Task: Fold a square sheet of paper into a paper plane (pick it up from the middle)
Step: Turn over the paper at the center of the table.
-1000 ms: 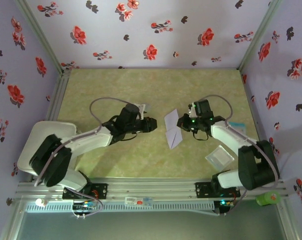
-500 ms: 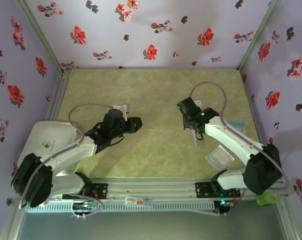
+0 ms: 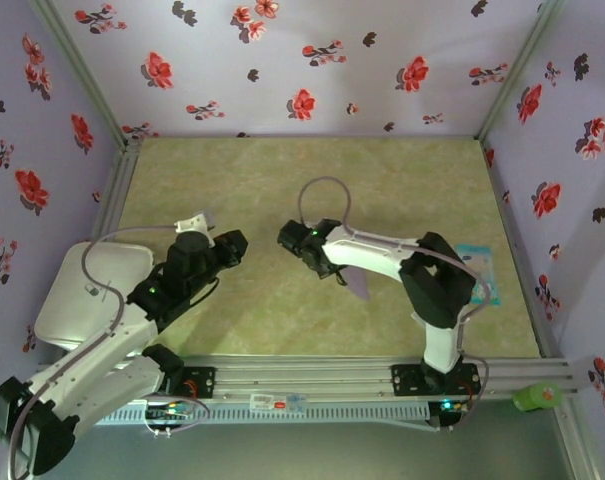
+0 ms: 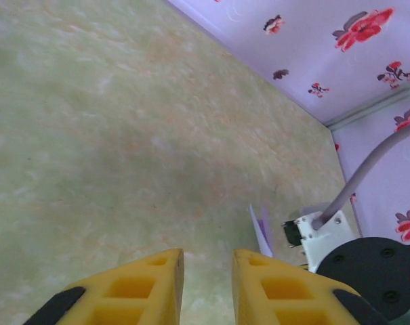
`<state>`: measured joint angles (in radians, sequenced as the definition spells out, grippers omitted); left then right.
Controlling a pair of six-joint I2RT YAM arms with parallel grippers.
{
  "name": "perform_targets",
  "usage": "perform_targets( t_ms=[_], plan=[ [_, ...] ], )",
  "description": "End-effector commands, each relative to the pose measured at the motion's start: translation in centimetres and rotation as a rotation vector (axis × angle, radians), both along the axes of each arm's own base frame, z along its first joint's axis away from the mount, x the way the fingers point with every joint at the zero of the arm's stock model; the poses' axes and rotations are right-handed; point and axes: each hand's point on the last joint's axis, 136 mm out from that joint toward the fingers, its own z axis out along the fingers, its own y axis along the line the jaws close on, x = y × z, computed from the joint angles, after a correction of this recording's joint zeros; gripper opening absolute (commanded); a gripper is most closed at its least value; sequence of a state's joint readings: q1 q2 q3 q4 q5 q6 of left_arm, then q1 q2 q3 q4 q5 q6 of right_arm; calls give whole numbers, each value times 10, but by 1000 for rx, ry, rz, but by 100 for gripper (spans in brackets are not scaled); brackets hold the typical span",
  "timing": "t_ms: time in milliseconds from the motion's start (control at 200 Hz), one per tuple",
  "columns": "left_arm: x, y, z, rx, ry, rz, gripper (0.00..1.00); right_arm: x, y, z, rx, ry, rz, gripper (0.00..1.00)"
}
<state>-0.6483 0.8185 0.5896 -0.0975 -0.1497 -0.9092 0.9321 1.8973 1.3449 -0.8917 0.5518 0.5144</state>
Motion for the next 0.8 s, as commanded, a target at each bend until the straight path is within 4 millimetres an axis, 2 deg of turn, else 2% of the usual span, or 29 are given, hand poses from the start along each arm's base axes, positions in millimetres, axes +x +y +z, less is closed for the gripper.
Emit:
perform_targets(
  t_ms=[0,205,310,360,445,575,670,795],
  plan=[
    [-3,19,-16,38,48,71,26,-6,22,-6,67,47,-17,6],
    [-2,16,-13,36,52,66,26,-20,82,-14,395,190,14,15],
    [0,8,-14,54,66,31,27,-23,102,-4,615,247,9,23],
    [2,2,-17,63,83,3,28,-23,105,5,726,266,-6,32],
    [5,-13,-23,72,111,-57,29,-16,95,24,918,259,-47,46],
    [12,-43,-36,60,156,-173,33,-3,56,43,1109,201,-119,48],
    [14,-64,-55,47,236,-243,33,-2,32,41,1229,243,-161,44],
    [13,-90,-80,13,335,-320,32,-7,2,20,1253,293,-268,27]
  ],
)
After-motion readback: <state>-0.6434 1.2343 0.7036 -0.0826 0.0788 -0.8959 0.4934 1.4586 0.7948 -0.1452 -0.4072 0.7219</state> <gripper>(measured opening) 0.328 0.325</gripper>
